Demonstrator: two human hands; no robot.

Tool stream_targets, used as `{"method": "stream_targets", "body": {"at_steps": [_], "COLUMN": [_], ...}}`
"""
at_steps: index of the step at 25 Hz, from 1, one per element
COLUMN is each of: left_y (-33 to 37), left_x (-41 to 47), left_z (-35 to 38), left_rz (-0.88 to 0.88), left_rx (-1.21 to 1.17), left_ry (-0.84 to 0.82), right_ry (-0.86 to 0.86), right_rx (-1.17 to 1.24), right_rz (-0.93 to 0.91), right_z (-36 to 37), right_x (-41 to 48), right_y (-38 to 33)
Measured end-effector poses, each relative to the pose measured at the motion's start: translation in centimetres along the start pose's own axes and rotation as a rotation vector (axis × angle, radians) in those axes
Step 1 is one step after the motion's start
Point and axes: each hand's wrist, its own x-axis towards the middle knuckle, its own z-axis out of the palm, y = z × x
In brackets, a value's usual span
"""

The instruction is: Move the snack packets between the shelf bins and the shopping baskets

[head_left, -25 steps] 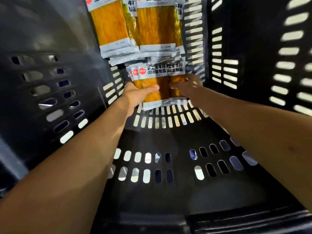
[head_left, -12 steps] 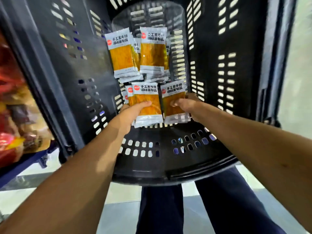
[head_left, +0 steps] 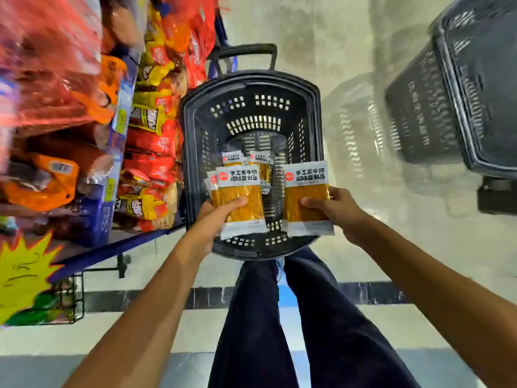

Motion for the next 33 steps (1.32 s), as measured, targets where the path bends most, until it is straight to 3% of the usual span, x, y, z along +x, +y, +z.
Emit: {"method": "stream_targets", "body": {"at_steps": [7,11,18,27,33], "left_y": [0.1,-2.5,-5.0,-9.7,-16.9], "left_x": [-13.3,-18.2,-24.4,-29.4,-33.3], "left_z": [-1.2,-2.8,-3.4,7.7,18.9], "left_rz": [0.175,0.234,0.360,0.306,0.237], "left_rx": [-0.079,-0.061,0.212,0.693,0.934], "left_ry": [-0.065,-0.151,-0.481,-0.864,-0.948], "right_ry": [0.060,0.108,0.337,0.648,0.813], "right_rx": [0.159,0.317,0.731,1.134,1.382], "right_rz": [-0.218,-0.217,-0.248,-0.253,-0.268], "right_z": [-2.4,-0.4,6.1,5.5,0.7], "right_x": [-16.8,-23.4,-34.5,-41.3,-45.6], "right_y": [-2.3,1.9,12.9,24.8,33.1]}}
